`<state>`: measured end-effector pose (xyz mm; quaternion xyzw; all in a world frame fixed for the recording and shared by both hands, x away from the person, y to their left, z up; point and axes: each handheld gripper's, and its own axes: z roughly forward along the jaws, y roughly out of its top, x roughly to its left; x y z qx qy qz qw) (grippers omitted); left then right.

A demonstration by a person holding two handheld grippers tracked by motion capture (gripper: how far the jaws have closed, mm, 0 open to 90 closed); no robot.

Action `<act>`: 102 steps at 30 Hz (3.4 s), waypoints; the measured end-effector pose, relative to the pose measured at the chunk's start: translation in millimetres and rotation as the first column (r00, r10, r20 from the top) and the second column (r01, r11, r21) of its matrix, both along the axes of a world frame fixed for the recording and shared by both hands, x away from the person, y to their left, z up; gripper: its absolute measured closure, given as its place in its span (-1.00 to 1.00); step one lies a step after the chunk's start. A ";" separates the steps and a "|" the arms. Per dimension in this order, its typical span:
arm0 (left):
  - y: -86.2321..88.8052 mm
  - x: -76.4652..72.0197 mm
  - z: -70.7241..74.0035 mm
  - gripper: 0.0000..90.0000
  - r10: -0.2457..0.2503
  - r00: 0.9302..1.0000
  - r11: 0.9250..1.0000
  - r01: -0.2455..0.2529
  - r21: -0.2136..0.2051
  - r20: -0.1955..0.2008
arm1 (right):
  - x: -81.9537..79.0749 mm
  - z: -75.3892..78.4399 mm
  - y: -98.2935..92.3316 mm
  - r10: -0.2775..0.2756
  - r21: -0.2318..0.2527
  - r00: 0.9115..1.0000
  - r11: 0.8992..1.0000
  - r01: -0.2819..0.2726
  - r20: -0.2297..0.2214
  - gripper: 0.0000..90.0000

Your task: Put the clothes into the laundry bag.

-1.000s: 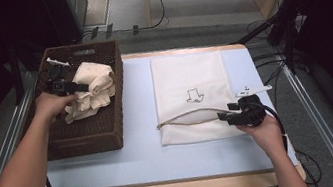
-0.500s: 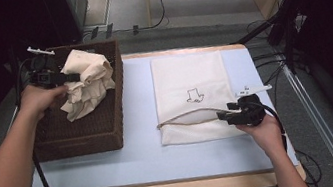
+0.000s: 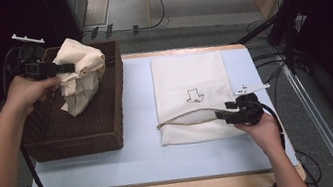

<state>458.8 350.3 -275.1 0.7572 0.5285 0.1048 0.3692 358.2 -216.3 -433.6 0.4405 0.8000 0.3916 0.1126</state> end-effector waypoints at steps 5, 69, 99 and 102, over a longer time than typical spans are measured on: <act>-5.0 -4.3 14.6 0.67 -0.044 0.999 0.999 0.043 0.006 0.022 | -0.3 0.6 -0.9 -0.002 0.000 1.000 1.000 0.002 0.005 -0.09; -161.4 -61.6 164.2 0.66 -0.522 0.845 0.851 0.525 0.010 0.117 | -2.1 4.9 -3.0 0.002 0.032 1.000 0.999 -0.002 0.015 -0.05; -196.8 -133.4 99.8 0.64 -0.699 0.715 0.712 0.696 -0.090 -0.004 | -4.0 5.3 -5.9 -0.007 0.035 1.000 0.999 0.006 0.025 0.01; -199.8 -136.4 86.6 0.64 -0.712 0.702 0.701 0.708 -0.092 -0.024 | -3.6 5.2 -6.4 -0.005 0.036 1.000 0.999 0.005 0.026 0.01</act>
